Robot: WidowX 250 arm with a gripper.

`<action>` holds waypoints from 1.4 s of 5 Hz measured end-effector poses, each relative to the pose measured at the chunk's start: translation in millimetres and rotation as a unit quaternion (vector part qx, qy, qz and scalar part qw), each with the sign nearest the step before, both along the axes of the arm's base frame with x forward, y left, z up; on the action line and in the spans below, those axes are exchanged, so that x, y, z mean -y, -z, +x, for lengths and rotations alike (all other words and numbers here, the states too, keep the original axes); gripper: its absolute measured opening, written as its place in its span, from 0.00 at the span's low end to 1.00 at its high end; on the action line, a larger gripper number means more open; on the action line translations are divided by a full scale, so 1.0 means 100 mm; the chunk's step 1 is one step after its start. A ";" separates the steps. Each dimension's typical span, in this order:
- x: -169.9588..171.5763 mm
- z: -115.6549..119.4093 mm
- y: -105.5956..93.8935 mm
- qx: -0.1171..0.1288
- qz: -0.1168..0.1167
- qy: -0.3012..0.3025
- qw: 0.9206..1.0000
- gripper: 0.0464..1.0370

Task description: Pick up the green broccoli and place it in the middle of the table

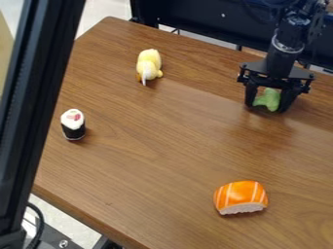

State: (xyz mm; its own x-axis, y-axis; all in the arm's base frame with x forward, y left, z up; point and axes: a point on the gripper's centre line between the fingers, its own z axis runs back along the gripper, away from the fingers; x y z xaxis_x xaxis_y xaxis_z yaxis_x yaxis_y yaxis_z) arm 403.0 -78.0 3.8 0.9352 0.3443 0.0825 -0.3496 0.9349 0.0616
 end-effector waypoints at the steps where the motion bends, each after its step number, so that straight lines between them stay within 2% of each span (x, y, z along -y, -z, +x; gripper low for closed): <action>1: 0.00 -0.01 0.01 -0.005 -0.013 0.009 1.000 0.71; 2: 0.02 -0.07 -0.01 -0.012 -0.023 0.019 0.999 0.71; 3: 0.04 -0.19 -0.05 -0.030 -0.034 0.023 0.999 0.71; 4: 0.06 -0.23 -0.32 -0.021 -0.043 0.030 0.998 0.71; 6: -0.06 -0.36 -0.77 -0.023 -0.057 0.048 0.997 0.71; 7: -0.23 -0.51 -1.00 -0.031 -0.056 0.081 0.995 0.71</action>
State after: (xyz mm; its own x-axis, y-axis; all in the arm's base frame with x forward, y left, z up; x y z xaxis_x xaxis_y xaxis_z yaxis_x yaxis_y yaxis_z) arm 351.9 -54.9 103.8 0.9813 0.1924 -0.0071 -0.1926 0.9808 -0.0301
